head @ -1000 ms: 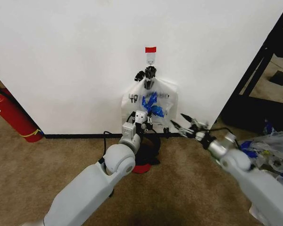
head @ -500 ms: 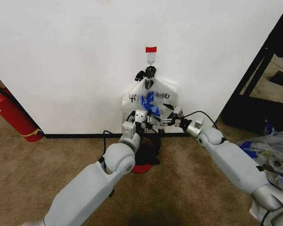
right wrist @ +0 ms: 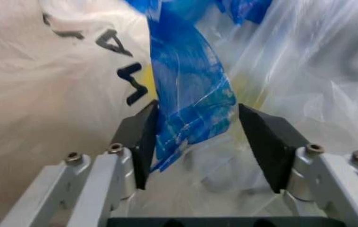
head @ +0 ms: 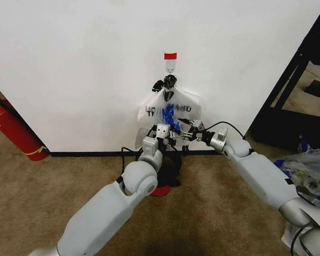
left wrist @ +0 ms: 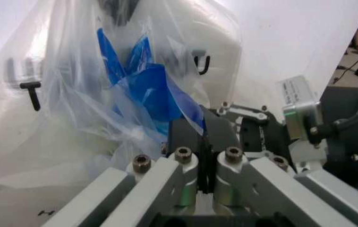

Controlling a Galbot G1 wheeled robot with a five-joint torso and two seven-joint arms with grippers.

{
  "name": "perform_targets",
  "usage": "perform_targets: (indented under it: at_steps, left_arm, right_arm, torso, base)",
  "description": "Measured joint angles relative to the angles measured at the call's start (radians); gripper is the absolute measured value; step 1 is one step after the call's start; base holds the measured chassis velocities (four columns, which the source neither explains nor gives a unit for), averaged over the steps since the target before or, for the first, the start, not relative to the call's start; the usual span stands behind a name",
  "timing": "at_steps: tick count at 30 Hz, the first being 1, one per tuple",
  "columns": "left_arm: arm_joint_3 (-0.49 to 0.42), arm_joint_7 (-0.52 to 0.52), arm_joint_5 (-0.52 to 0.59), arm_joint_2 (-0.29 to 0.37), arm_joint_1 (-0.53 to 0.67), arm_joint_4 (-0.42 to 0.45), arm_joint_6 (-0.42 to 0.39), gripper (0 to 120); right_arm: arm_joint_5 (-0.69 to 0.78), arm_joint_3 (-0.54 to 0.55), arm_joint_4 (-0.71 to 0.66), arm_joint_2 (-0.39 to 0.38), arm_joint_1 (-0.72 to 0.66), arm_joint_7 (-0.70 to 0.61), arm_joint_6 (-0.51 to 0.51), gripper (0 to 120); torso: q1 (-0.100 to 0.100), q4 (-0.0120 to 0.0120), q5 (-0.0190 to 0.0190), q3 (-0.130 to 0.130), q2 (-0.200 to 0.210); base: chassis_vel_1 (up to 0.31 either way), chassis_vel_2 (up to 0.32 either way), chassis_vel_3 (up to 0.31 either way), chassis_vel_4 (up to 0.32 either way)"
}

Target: Pick up the garbage bag from the wall and place it over the trash bin.

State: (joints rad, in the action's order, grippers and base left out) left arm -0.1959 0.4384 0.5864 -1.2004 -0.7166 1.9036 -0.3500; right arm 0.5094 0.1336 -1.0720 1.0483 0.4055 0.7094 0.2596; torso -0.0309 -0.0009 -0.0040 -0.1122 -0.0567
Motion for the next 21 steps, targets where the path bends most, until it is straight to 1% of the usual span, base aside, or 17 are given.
perform_targets:
  at_steps: [4,5,7,9,11,12,13,14,15,18,19,20,21]
  left_arm:
    - [0.017,0.0,-0.002,0.002,-0.014,0.011,-0.001,0]
    - [0.017,0.0,-0.002,0.002,-0.014,0.011,-0.001,0]
    - [0.026,0.0,-0.005,0.004,-0.022,0.014,-0.001,0]
    - [0.04,0.0,-0.009,0.007,-0.04,0.022,-0.001,0]
    - [0.054,0.0,-0.014,0.013,-0.058,0.031,0.0,0]
    - [0.054,0.0,-0.014,0.013,-0.058,0.031,0.0,0]
    - [0.062,0.0,-0.017,0.017,-0.07,0.037,0.002,0]
    - [0.066,-0.001,-0.018,0.019,-0.075,0.039,0.003,0]
    - [0.08,-0.002,-0.024,0.023,-0.094,0.046,0.006,0]
    - [0.118,-0.007,-0.032,0.025,-0.138,0.069,0.012,0]
    - [0.13,-0.01,-0.035,0.025,-0.15,0.075,0.014,0]
    - [0.13,-0.01,-0.035,0.025,-0.15,0.075,0.014,0]
    - [0.144,-0.013,-0.04,0.023,-0.166,0.084,0.016,0]
  right_arm:
    - [0.018,-0.005,-0.015,-0.006,0.017,-0.015,0.013,34]
    - [0.018,-0.005,-0.015,-0.006,0.017,-0.015,0.013,34]
    - [0.033,-0.005,-0.037,-0.015,0.037,-0.048,0.022,26]
    - [0.071,-0.006,-0.069,-0.026,0.068,-0.099,0.042,16]
    - [0.111,-0.013,-0.109,-0.037,0.104,-0.155,0.06,9]
    - [0.111,-0.013,-0.109,-0.037,0.104,-0.155,0.06,9]
    - [0.135,-0.02,-0.134,-0.044,0.129,-0.188,0.072,4]
    - [0.144,-0.023,-0.145,-0.047,0.138,-0.201,0.077,3]
    - [0.183,-0.04,-0.192,-0.057,0.184,-0.258,0.1,0]
    - [0.266,-0.09,-0.3,-0.066,0.292,-0.359,0.128,0]
    - [0.288,-0.109,-0.333,-0.067,0.327,-0.383,0.134,0]
    - [0.288,-0.109,-0.333,-0.067,0.327,-0.383,0.134,0]
    - [0.316,-0.135,-0.378,-0.067,0.377,-0.409,0.138,0]
  torso:
    - [0.0,0.0001,-0.0001,0.0,0.0]
    - [0.0,0.0001,-0.0001,0.0,0.0]
    - [0.0,-0.0001,-0.0001,0.0,0.0]
    - [0.0,-0.0002,-0.0001,0.0,0.0]
    - [0.0,-0.0002,-0.0001,0.0,0.0]
    - [0.0,-0.0002,-0.0001,0.0,0.0]
    - [0.0,0.0,-0.0001,0.0,0.0]
    - [0.0,-0.0001,-0.0001,0.0,0.0]
    - [0.0,-0.0001,-0.0002,0.0,0.0]
    - [0.0,-0.0001,-0.0002,0.0,0.0]
    - [0.0,0.0,-0.0002,0.0,0.0]
    - [0.0,0.0,-0.0002,0.0,0.0]
    - [0.0,-0.0001,0.0,0.0,0.0]
  base:
    - [0.0,0.0,0.0,0.0]
    - [0.0,0.0,0.0,0.0]
    - [0.0,0.0,0.0,0.0]
    - [0.0,0.0,0.0,0.0]
    - [0.0,0.0,0.0,0.0]
    - [0.0,0.0,0.0,0.0]
    - [0.0,0.0,0.0,0.0]
    - [0.0,0.0,0.0,0.0]
    - [0.0,0.0,0.0,0.0]
    - [0.0,0.0,0.0,0.0]
    - [0.0,0.0,0.0,0.0]
    - [0.0,0.0,0.0,0.0]
    - [0.0,0.0,0.0,0.0]
